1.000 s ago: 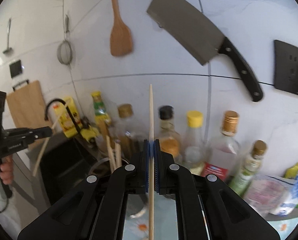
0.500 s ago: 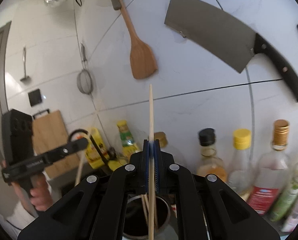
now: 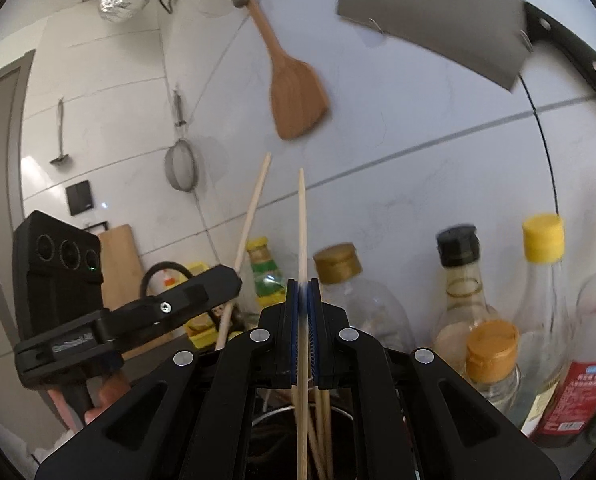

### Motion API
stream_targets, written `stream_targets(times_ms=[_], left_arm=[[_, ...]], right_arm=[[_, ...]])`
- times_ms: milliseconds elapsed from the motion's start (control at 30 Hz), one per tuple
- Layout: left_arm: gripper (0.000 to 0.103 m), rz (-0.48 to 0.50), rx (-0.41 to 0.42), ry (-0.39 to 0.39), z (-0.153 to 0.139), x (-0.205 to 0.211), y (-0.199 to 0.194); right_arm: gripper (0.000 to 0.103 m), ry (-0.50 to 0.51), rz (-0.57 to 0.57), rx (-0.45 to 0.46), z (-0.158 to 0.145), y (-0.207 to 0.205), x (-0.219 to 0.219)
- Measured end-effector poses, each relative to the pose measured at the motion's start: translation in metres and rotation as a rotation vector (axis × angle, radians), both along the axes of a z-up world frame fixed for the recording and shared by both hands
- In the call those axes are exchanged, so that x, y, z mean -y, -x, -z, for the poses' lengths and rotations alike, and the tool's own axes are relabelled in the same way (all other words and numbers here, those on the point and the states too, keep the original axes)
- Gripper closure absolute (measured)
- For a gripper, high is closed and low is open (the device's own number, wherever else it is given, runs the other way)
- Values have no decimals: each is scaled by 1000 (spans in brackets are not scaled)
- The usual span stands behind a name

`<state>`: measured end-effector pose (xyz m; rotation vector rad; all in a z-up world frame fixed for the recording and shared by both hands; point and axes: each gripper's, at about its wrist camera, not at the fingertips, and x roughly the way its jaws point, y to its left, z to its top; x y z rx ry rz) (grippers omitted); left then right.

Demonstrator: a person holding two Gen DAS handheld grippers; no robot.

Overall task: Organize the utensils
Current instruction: 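Lift both held chopsticks and carry them above the black holder, then lower both chopsticks into the black holder and open both grippers, then move both open grippers back down toward the remaining chopsticks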

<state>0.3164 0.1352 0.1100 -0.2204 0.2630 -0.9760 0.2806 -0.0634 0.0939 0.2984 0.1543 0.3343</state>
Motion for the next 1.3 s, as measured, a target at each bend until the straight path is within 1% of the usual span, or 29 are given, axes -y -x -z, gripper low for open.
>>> stream_targets(times_ms=[33,67,133,167,333,467,567,633,733,767,800,833,867,900,933,967,1000,1033,1100,1167,1200,1233,1267,1300], left_arm=[[98,-10,3,8,3,0,-1],[98,4,3,19,8,-1,-2],[98,3,4,30,16,-1,-3],[98,18,-8,29,23,0,-4],[98,10,-40,9,42,0,-6],[98,6,-50,-4,48,-3,-4],[98,-19,-42,-13,51,-6,1],[97,-39,-47,-17,50,-9,3],[89,-63,-43,-35,47,-13,8],[83,-71,-44,-43,45,-16,10],[81,-81,-43,-48,42,-18,13],[76,-89,-41,-50,40,-21,15],[68,-98,-40,-53,36,-25,19],[65,-113,-38,-57,33,-29,22],[61,-126,-35,-61,31,-31,25],[56,-142,-32,-70,27,-34,29],[53,-151,-34,-77,24,-37,32],[47,-159,-37,-82,22,-40,35],[40,-182,-40,-94,17,-43,42],[28,-198,-42,-102,14,-46,49],[26,-200,-47,-104,13,-48,52],[20,-205,-56,-109,12,-49,56],[18,-211,-60,-113,13,-49,59],[18,-219,-65,-117,13,-50,62]], right_arm=[[98,-5,5,-4,3,-3,-1],[98,-5,14,-12,8,-3,-1],[98,14,28,-20,18,-2,-3],[98,15,26,-25,21,-2,-4],[98,26,35,-65,40,-3,-7],[98,22,33,-81,49,-1,-6],[98,25,32,-92,52,1,-7],[96,19,18,-101,53,4,-5],[94,25,29,-111,50,12,-3],[94,37,32,-113,48,17,-1],[94,50,43,-113,45,22,0],[94,66,51,-114,41,26,0],[92,76,51,-118,36,31,1],[88,87,57,-122,33,35,1],[78,97,64,-124,28,38,2],[72,115,73,-123,23,44,2],[71,130,75,-125,18,49,2],[70,142,74,-126,14,53,1],[63,169,77,-127,6,63,-1],[52,190,78,-132,0,71,-3],[48,198,73,-137,-3,75,-4],[39,205,74,-141,-5,80,-5],[29,209,80,-145,-6,83,-5],[25,210,89,-149,-7,88,-5]])
